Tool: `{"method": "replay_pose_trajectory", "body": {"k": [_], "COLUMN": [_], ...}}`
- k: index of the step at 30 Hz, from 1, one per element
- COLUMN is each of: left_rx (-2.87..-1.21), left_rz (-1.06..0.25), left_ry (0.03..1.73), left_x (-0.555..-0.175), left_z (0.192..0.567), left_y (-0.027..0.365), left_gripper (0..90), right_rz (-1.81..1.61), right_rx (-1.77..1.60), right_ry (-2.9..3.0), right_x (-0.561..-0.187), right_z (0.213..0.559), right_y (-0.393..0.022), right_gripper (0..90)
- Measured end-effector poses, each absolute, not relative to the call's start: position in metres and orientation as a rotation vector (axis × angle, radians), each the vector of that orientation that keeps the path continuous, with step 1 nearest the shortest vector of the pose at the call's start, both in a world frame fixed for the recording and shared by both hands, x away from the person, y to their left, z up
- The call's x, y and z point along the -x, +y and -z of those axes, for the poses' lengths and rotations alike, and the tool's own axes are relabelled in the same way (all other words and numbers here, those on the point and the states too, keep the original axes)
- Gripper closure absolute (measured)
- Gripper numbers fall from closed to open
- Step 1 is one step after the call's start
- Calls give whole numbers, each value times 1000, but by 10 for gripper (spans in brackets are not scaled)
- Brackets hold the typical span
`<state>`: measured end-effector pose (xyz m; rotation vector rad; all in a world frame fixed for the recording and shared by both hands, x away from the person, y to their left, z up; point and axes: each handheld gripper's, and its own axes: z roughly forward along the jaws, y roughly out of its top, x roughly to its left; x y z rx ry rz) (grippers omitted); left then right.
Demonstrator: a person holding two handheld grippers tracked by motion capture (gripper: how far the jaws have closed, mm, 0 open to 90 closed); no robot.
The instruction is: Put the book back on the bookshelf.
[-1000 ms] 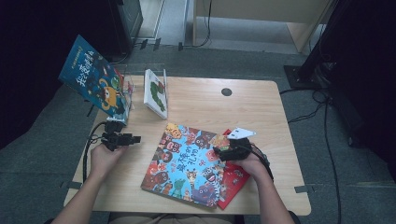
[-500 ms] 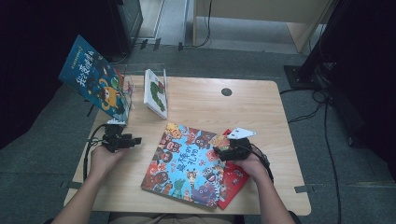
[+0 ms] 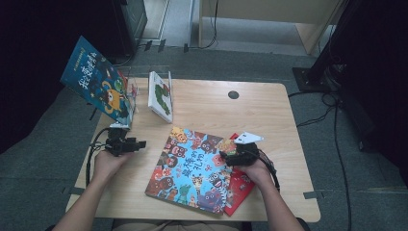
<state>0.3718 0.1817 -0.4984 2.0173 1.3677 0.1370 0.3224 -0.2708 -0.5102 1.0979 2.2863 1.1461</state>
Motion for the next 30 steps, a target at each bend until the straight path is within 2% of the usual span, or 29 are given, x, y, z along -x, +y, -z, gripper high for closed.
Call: {"method": "replay_pose_trajectory", "body": {"k": [4,6,15,19,30], "left_rx": [-2010,-2001,-2025,-2005,-2028], "left_rz": [-103,-83,-67,-33,27], "left_ry": [1382,1392,1415,1397,1300], "left_x": [-373,-374,-372,-371,-366], "left_z": [498,497,491,487,481], "left_y": [185,187,183,182,174], "left_gripper": [444,456,467,559,769], "right_rz": [-1164,-1166,-1146,-1152,-1143], "right_rx": [-1106,-1109,-1122,-1157,-1140], "right_ry": [2261,2259,2270,2269,2282], "right_x": [-321,-320,-321,-322,-316], "right_z": [510,509,502,500,497], "right_y": [-273,-274,-277,-281,-285], "right_gripper": [267,300,584,622,814]}}
